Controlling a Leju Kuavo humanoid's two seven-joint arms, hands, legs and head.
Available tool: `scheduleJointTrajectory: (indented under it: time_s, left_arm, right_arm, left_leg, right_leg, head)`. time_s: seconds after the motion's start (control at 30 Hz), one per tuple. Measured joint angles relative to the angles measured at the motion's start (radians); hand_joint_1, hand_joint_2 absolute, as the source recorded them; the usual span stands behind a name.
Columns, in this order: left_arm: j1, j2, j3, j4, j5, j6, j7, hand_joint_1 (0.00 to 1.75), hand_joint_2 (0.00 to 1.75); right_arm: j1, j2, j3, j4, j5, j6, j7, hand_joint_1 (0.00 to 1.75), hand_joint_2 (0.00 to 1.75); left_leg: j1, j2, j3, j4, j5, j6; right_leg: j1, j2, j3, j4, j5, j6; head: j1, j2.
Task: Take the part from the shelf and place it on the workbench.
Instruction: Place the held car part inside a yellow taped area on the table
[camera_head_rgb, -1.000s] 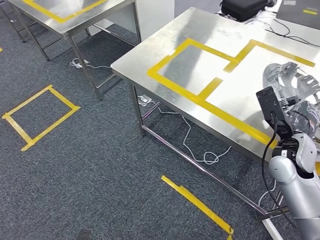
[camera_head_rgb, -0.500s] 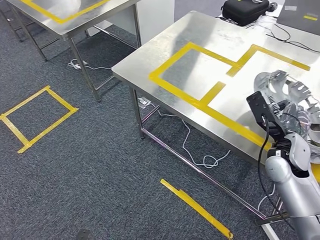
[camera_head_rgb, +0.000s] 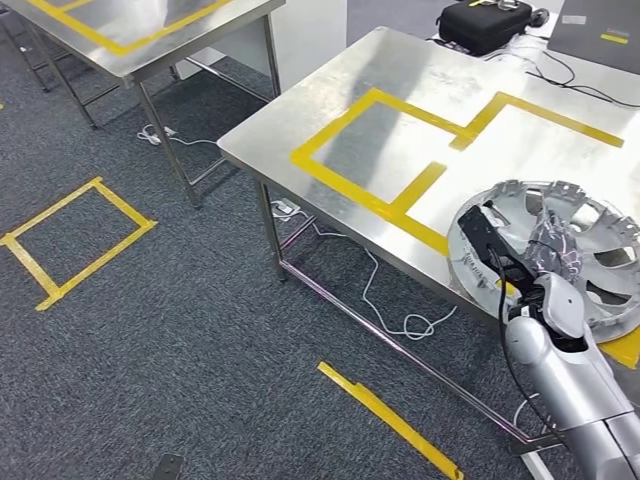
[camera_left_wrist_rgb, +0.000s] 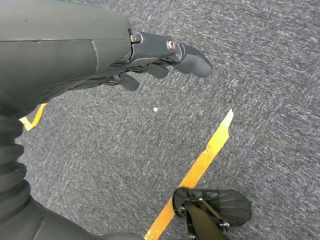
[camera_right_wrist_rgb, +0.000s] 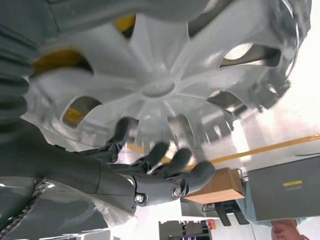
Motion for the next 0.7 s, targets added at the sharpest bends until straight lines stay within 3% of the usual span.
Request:
scheduleJointTrajectory:
  time_s: [0.03,0.1,0.17,0.2,0.23,0.3,0.37,0.5,0.57,0.63,0.67,0.7]
  left_arm:
    - [0.0,0.001,0.0,0.0,-0.002,0.002,0.002,0.0,0.87]
    - [0.0,0.001,0.0,0.0,-0.003,0.002,0.004,0.0,0.0]
    - [0.001,0.001,0.0,0.0,-0.003,0.002,0.006,0.0,0.0]
    - [0.002,0.0,0.0,0.0,-0.003,0.002,0.006,0.0,0.0]
    - [0.002,0.001,0.0,0.0,-0.003,0.004,0.008,0.0,0.0]
    - [0.002,0.002,0.0,0.0,-0.003,0.01,0.011,0.0,0.0]
    - [0.001,0.004,0.0,0.0,-0.003,0.018,0.015,0.0,0.0]
    - [0.004,0.002,0.001,0.0,-0.003,0.033,0.019,0.0,0.0]
    - [0.003,0.001,0.002,0.0,-0.004,0.037,0.019,0.0,0.0]
    - [0.002,0.001,0.002,0.0,-0.004,0.038,0.019,0.0,0.0]
    - [0.003,0.0,0.002,0.0,-0.004,0.038,0.019,0.0,0.0]
    - [0.003,-0.001,0.002,0.0,-0.004,0.039,0.02,0.0,0.0]
  right_arm:
    - [-0.002,0.003,0.003,0.004,0.001,-0.001,0.0,0.0,0.0]
    - [-0.004,0.008,0.008,0.012,0.001,-0.002,0.0,0.0,0.0]
    - [-0.004,0.012,0.012,0.021,0.002,-0.003,0.0,0.0,0.0]
    - [-0.003,0.013,0.015,0.026,0.003,-0.004,0.0,0.0,0.0]
    - [-0.003,0.014,0.016,0.029,0.004,-0.007,0.0,0.0,0.0]
    - [-0.003,0.014,0.018,0.032,0.003,-0.019,0.0,0.0,0.0]
    - [-0.001,0.014,0.013,0.031,-0.004,-0.039,0.0,0.0,0.0]
    - [0.017,0.01,-0.023,-0.01,-0.025,-0.068,0.0,0.0,0.0]
    - [0.02,0.004,-0.045,-0.034,-0.03,-0.073,0.0,0.0,0.0]
    - [0.026,-0.002,-0.062,-0.048,-0.035,-0.076,0.0,0.0,0.0]
    - [0.033,-0.005,-0.069,-0.056,-0.04,-0.078,0.0,0.0,0.0]
    - [0.041,-0.008,-0.078,-0.066,-0.045,-0.082,0.0,0.0,0.0]
  left_leg:
    - [0.002,0.001,-0.013,0.032,-0.022,-0.005]
    - [0.005,0.004,-0.064,0.154,-0.087,-0.015]
    - [0.006,0.004,-0.113,0.267,-0.129,-0.017]
    - [0.006,0.004,-0.115,0.275,-0.122,-0.015]
    - [0.006,0.004,-0.101,0.247,-0.099,-0.012]
    - [0.005,0.002,-0.033,0.11,-0.032,-0.002]
    - [0.002,-0.001,0.017,0.005,-0.001,0.006]
    - [0.0,-0.001,0.026,-0.025,0.005,0.019]
    - [0.004,0.0,0.03,-0.037,0.013,0.03]
    - [0.001,0.001,0.029,-0.038,0.014,0.034]
    - [0.0,0.001,0.029,-0.037,0.014,0.034]
    - [-0.001,0.001,0.029,-0.037,0.014,0.034]
  right_leg:
    - [-0.001,-0.001,0.001,-0.001,0.001,-0.006]
    - [-0.001,-0.002,0.002,-0.001,0.0,-0.012]
    - [0.0,-0.003,0.003,-0.001,0.0,-0.013]
    - [0.0,-0.002,0.003,-0.001,0.0,-0.013]
    - [0.001,-0.002,0.004,-0.001,0.0,-0.013]
    - [0.001,0.0,0.006,-0.001,0.0,-0.012]
    - [0.003,0.001,0.005,-0.001,0.001,-0.006]
    - [0.001,0.001,-0.002,0.001,-0.004,0.016]
    - [0.0,0.002,-0.033,0.063,-0.046,0.022]
    - [0.0,0.002,-0.092,0.191,-0.105,0.025]
    - [0.001,0.002,-0.117,0.244,-0.12,0.026]
    - [0.001,0.002,-0.126,0.263,-0.118,0.027]
  head:
    - [-0.002,0.0]
    - [-0.006,0.0]
    - [-0.006,0.0]
    - [-0.006,0.0]
    - [-0.006,0.0]
    - [-0.006,0.0]
    - [-0.005,0.0]
    - [-0.004,0.0]
    - [-0.002,0.0]
    - [-0.002,0.0]
    - [-0.002,0.0]
    - [-0.002,0.0]
